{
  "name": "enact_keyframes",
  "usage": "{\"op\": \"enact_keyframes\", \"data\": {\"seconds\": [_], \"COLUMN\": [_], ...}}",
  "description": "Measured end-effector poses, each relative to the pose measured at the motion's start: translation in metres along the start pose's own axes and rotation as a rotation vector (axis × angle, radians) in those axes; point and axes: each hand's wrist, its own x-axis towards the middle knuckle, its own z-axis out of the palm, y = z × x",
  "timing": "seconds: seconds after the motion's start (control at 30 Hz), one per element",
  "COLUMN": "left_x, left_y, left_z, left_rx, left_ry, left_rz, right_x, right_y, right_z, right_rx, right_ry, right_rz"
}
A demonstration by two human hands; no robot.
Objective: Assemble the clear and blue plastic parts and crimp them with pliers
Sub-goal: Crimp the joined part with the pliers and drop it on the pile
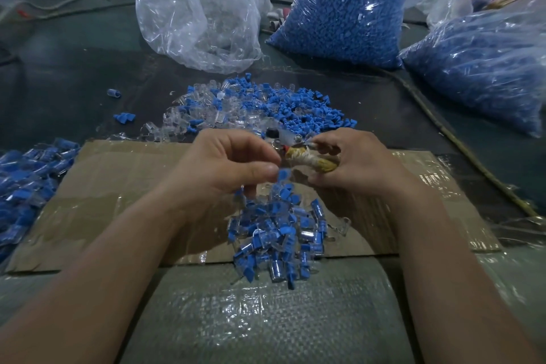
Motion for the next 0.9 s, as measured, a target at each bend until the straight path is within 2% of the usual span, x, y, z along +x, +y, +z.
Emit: {"op": "enact_keyframes", "data": {"seconds": [0.13,0.33,0.43,0.53,0.57,0.63,0.7,0.8,0.9], "left_x": [0.0,0.001,-0.002,0.003,0.007,0.016,0.022,0.028,0.03], "left_y": [0.001,0.002,0.001,-0.001,-0.003,-0.011,-0.018,-0.025,-0.025], "left_z": [0.0,0.0,0.0,-0.004,-0.008,-0.018,-0.028,-0.04,-0.044], "left_rx": [0.098,0.121,0.057,0.02,0.073,0.347,0.673,1.018,1.204], "left_ry": [-0.161,-0.174,-0.027,0.236,0.349,0.563,0.672,0.67,0.606], "left_rz": [-0.011,0.01,0.022,0.021,0.033,0.055,0.043,0.006,-0.192], "right_x": [0.001,0.002,0.001,0.0,-0.001,0.0,0.0,0.0,0.0], "right_y": [0.006,0.008,0.009,0.008,0.008,0.008,0.008,0.007,0.008], "right_z": [-0.001,0.002,0.001,-0.001,-0.001,-0.002,-0.002,-0.002,-0.001], "right_rx": [0.032,0.013,0.018,0.063,0.084,0.105,0.113,0.136,0.113], "right_ry": [-0.047,-0.124,-0.157,-0.173,-0.17,-0.166,-0.152,-0.106,-0.042], "right_rz": [0.002,-0.002,0.009,0.011,0.011,0.009,0.001,0.001,-0.012]}}
